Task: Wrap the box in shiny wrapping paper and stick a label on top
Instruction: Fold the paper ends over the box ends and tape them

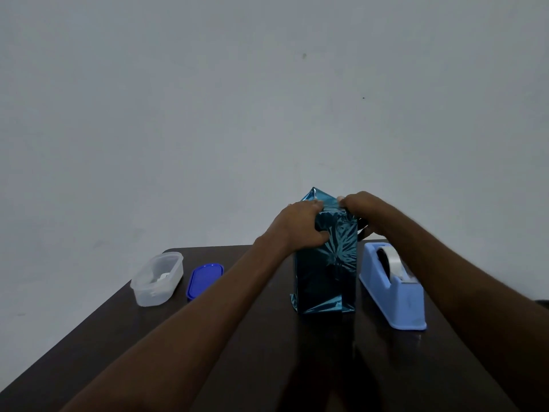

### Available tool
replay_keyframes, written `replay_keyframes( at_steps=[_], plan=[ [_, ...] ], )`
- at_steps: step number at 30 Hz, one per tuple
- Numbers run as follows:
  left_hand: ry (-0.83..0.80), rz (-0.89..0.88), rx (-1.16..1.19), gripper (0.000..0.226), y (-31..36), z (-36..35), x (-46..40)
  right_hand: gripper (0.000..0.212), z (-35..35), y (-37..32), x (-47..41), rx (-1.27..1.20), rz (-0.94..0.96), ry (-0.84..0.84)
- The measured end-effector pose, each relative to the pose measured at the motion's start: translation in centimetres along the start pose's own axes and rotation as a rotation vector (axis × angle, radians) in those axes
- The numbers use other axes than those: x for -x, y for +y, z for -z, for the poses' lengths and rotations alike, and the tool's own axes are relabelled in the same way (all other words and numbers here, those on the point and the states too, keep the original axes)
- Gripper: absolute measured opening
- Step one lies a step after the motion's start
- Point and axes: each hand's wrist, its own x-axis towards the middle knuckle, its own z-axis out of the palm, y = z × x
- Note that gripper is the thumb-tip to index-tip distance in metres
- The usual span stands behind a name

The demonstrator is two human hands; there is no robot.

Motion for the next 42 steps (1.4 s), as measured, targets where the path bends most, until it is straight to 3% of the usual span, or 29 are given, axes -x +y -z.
replay_keyframes(
  at_steps=[3, 6, 13, 17, 21, 23, 25, 28, 32, 37, 40, 42],
  plan=[
    [0.005, -0.004, -0.003, 0.055, -0.1, 0.0, 0.1, 0.042, 0.5, 0.3, 0.3, 0.003, -0.023, -0.102],
    [-0.010, 0.011, -0.022, 0.055, -0.1, 0.0, -0.2, 0.028, 0.4, 0.8, 0.1, 0.000, 0.017, -0.073],
    [-0.038, 0.016, 0.012, 0.056, 0.1, 0.1, -0.1, 0.030, -0.1, 1.2, 0.2, -0.026, 0.037, 0.021],
    [-0.052, 0.041, -0.101, 0.080, -0.2, 0.0, 0.2, 0.045, 1.2, 3.4, 0.2, -0.114, 0.073, 0.105],
    [0.216, -0.033, -0.283, 0.077, 0.6, 0.3, 1.5, 0.032, 3.6, 6.3, 1.4, 0.164, 0.154, 0.286],
    [0.377, -0.136, -0.250, 0.066, 2.4, 0.3, 2.1, 0.027, 4.4, 7.6, 1.9, 0.407, 0.134, 0.355],
    [0.404, -0.262, -0.129, 0.055, 5.0, -0.8, 2.6, 0.026, 4.7, 9.0, 2.6, 0.602, 0.051, 0.343],
    [0.158, -0.284, 0.070, 0.057, 8.9, -3.9, 3.5, 0.026, 4.6, 10.5, 3.4, 0.737, -0.041, 0.253],
    [-0.220, -0.086, 0.269, 0.096, 10.7, -8.7, 3.0, 0.021, 4.9, 11.8, 3.6, 0.576, -0.106, 0.251],
    [-0.328, 0.054, 0.325, 0.123, 10.7, -12.5, 1.8, 0.030, 5.3, 12.5, 3.7, 0.114, -0.261, 0.153],
    [-0.338, 0.074, 0.368, 0.130, 10.7, -13.4, 1.7, 0.026, 5.1, 12.3, 3.6, 0.058, -0.291, 0.126],
    [-0.327, 0.074, 0.395, 0.131, 10.9, -13.3, 1.7, 0.020, 5.1, 11.9, 3.4, 0.030, -0.240, 0.195]
  ],
)
